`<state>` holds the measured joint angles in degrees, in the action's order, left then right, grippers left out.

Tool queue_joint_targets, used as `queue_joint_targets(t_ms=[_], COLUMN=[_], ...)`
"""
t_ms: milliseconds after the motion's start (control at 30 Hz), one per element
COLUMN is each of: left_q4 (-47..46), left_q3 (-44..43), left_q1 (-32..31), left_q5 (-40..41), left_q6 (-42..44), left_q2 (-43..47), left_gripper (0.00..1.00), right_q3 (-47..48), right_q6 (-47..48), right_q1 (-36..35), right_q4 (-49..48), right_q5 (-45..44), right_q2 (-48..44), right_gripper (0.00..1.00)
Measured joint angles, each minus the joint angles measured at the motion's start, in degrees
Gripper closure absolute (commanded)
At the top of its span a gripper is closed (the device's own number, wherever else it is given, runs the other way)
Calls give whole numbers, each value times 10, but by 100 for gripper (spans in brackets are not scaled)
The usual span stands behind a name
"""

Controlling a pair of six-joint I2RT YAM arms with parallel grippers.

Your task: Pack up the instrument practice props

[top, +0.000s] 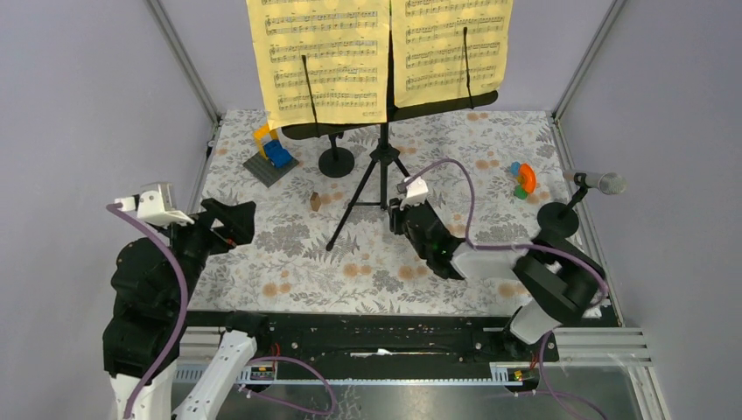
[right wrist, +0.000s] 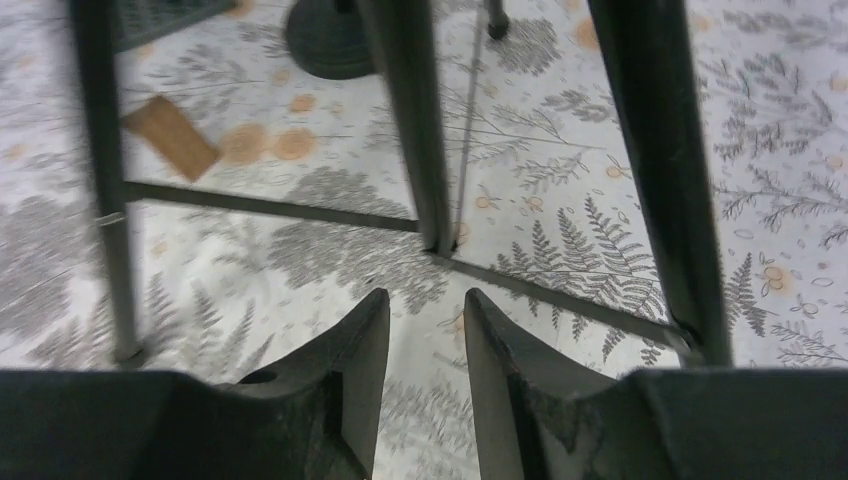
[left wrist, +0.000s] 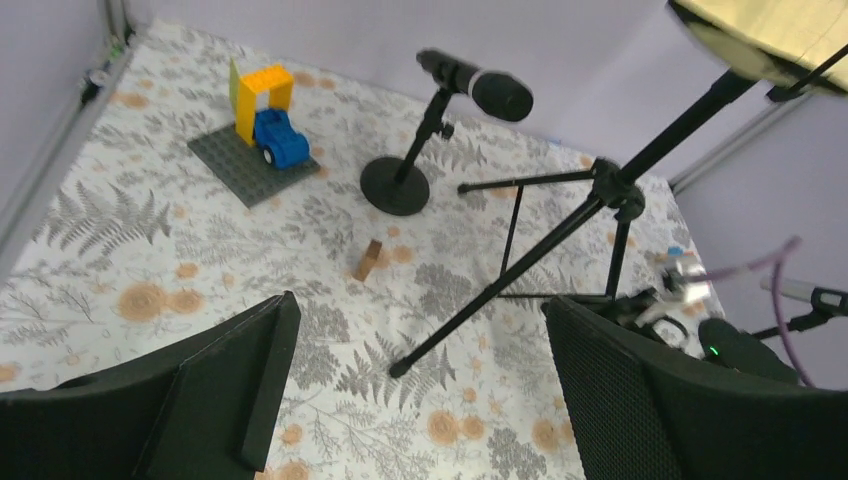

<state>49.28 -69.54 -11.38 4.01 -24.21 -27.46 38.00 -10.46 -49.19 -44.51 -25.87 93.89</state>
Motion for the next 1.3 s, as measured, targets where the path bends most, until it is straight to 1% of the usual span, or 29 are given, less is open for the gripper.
queue_joint_targets(t_ms=[67,133,267,333,400,433,467,567,633,700,767,833,967,1033,1133,1200,1300], left_q4=[7,11,11,9,9,10,10,12,11,3,-3,-9,-22,-28,-28,-26,-22], left_q3=[-25,-64,-146,-175,-199,-214,-225,-263,-292,-315,-336,-358,-414,-433,-448,-450,-451], left_q1=[-7,-18,-57,-77,-94,-102,-106,-115,-118,-120,-123,-130,-163,-182,-197,-200,-202], left_q5=[16,29,20,9,-4,-13,-21,-58,-91,-122,-149,-166,-164,-160,-151,-140,-122], left_q6=[8,19,42,52,62,67,71,79,80,79,76,70,48,41,30,24,16], left_q2=[-6,-18,-54,-72,-89,-102,-111,-140,-158,-172,-184,-199,-260,-296,-346,-370,-402], left_gripper=[1,1,1,1,1,1,1,3,4,4,4,4,5,5,6,6,6], right_q3=[-20,-37,-56,-56,-46,-27,-12,87,154,202,241,278,362,428,526,585,641], right_q6=[9,23,37,40,43,45,46,41,31,19,3,-18,-45,-50,-50,-49,-54], right_q1=[-13,-45,-102,-108,-108,-108,-108,-108,-108,-108,-108,-108,-108,-108,-103,-85,-23], right_q4=[22,49,127,182,236,280,300,410,461,493,513,536,576,606,636,653,672], right_q5=[6,14,46,73,111,140,157,225,256,275,286,285,247,222,211,221,266], right_q2=[-56,-125,-261,-332,-388,-411,-418,-418,-412,-408,-403,-396,-368,-337,-282,-245,-206], right_gripper=[57,57,56,52,51,51,49,47,44,41,33,32,33,33,33,33,33])
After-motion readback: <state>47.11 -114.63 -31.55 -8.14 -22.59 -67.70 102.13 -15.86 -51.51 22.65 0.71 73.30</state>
